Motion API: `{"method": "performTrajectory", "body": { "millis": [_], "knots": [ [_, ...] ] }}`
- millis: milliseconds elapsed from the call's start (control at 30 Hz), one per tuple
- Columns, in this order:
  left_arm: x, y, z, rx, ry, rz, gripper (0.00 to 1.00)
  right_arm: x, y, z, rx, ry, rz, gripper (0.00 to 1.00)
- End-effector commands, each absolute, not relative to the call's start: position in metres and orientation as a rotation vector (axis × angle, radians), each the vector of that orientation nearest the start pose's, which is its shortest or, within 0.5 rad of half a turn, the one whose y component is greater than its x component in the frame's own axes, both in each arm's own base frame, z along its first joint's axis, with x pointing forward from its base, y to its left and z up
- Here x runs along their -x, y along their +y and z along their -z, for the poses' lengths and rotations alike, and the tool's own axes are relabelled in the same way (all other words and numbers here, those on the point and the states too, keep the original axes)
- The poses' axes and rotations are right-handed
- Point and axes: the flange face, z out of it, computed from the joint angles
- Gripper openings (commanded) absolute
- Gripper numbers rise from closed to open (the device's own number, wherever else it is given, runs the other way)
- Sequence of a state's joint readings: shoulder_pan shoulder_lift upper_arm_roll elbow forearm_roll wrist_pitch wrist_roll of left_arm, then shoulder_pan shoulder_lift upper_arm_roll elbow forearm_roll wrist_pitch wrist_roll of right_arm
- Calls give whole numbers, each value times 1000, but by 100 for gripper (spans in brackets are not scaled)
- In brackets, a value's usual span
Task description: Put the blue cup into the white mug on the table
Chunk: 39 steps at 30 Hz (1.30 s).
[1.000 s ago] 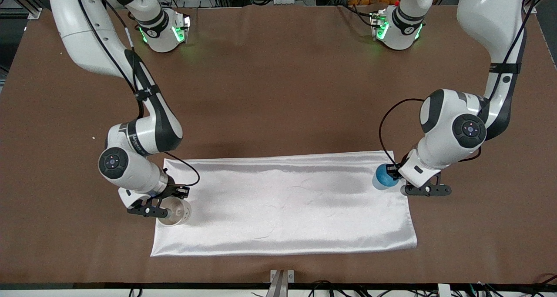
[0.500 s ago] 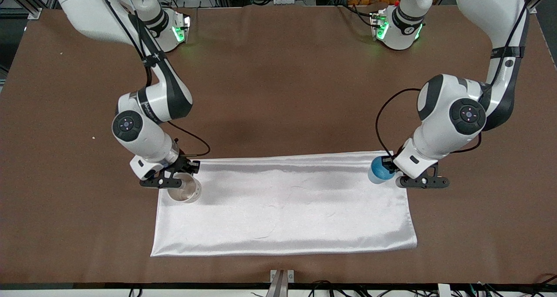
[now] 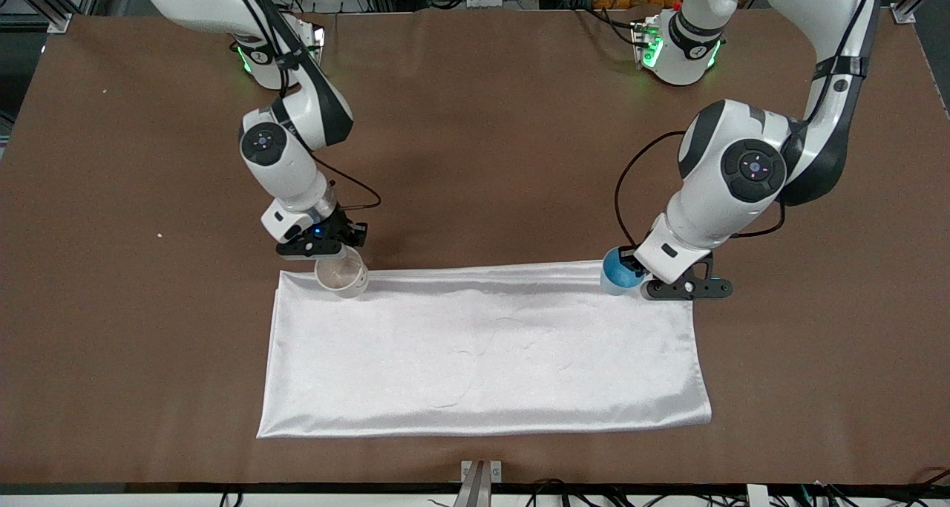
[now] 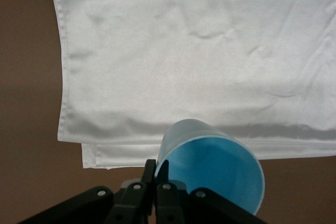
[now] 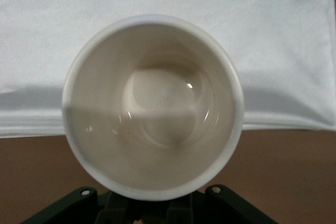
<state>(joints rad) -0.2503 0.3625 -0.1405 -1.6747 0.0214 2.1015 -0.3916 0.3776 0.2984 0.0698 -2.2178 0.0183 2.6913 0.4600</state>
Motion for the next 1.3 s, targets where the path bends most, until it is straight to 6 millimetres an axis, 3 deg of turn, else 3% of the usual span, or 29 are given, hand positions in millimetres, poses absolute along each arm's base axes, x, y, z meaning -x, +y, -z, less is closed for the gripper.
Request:
{"method": "performTrajectory", "body": {
  "millis": [0, 100, 767, 1033, 1267],
  "knots": [
    [-606, -259, -413, 3172, -23, 92, 0, -478, 293, -274, 2996, 162, 216, 0],
    [-604, -265, -413, 3173, -43, 91, 0, -463, 318, -282, 2978, 193, 217, 0],
    [-593, -290, -417, 3180, -67, 89, 0, -369, 425, -313, 2939, 419, 118, 0],
    [-594, -293, -415, 3180, -59, 87, 0, -346, 447, -305, 2946, 424, 94, 0],
    [-594, -292, -413, 3179, -59, 82, 0, -336, 468, -284, 2964, 434, 72, 0]
  ]
}}
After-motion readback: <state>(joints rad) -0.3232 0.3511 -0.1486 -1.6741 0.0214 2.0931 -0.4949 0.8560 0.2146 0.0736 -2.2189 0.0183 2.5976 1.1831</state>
